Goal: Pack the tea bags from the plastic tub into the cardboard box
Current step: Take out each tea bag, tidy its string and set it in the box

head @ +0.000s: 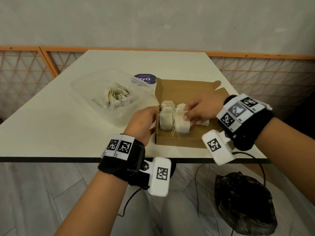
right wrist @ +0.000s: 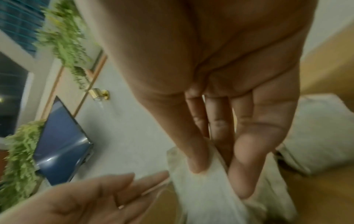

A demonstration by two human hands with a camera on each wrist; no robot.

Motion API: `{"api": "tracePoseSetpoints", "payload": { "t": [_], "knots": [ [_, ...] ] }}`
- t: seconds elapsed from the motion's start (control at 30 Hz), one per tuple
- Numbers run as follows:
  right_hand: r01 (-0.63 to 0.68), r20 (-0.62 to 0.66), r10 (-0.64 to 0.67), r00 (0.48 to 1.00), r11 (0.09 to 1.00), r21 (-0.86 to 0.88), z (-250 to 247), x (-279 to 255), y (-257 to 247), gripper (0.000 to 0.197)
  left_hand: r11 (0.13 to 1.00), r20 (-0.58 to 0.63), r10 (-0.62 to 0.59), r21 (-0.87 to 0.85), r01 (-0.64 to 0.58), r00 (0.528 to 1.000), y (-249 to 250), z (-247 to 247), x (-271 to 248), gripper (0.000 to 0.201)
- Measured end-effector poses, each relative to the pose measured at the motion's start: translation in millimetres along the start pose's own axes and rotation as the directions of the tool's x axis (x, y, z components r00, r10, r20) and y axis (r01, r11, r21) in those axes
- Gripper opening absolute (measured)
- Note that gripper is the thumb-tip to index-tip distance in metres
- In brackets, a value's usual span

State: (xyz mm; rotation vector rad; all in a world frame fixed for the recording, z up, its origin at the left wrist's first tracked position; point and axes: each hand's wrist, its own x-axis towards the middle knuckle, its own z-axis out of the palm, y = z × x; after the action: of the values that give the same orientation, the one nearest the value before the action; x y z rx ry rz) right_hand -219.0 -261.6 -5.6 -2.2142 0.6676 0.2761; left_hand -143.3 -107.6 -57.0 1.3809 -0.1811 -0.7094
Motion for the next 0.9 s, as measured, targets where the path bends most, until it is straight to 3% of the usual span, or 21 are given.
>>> {"api": "tracePoseSetpoints", "payload": {
  "t": [0.1,0.3,0.4,0.5,0.6,0.73,0.9],
  "knots": [
    [-0.048,0.049,0.044,0.998,0.995,0.088,15,10,13,0.009,1.000,0.020,0.007,0.014,-0.007,1.000,7,-1,-4,0.027],
    [-0.038,0.060,0.029,0.998,0.989,0.140,20,13,19,0.011,0.942,0.025,0.165,0.292,-0.165,0.986,10,-1,-8,0.017],
    [-0.029,0.049,0.022,0.999,0.988,0.154,21,14,20,0.012,0.838,-0.011,0.307,0.478,-0.265,0.952,10,-5,-5,0.021],
    [-0.026,0.036,0.020,0.999,0.985,0.171,23,14,21,0.013,0.686,-0.013,0.244,0.709,-0.163,0.970,11,-8,2,0.045],
    [-0.023,0.025,0.019,1.000,0.984,0.177,25,12,21,0.014,0.584,0.047,0.155,0.801,-0.131,0.987,15,-8,5,0.032],
    [-0.015,0.024,0.011,1.000,0.985,0.169,25,12,19,0.014,0.408,0.043,0.225,0.903,-0.134,0.973,25,-5,4,0.023],
    [-0.005,0.009,0.004,1.000,0.988,0.152,26,13,20,0.012,0.393,0.069,0.285,0.901,-0.182,0.956,38,3,3,0.026]
  ]
}}
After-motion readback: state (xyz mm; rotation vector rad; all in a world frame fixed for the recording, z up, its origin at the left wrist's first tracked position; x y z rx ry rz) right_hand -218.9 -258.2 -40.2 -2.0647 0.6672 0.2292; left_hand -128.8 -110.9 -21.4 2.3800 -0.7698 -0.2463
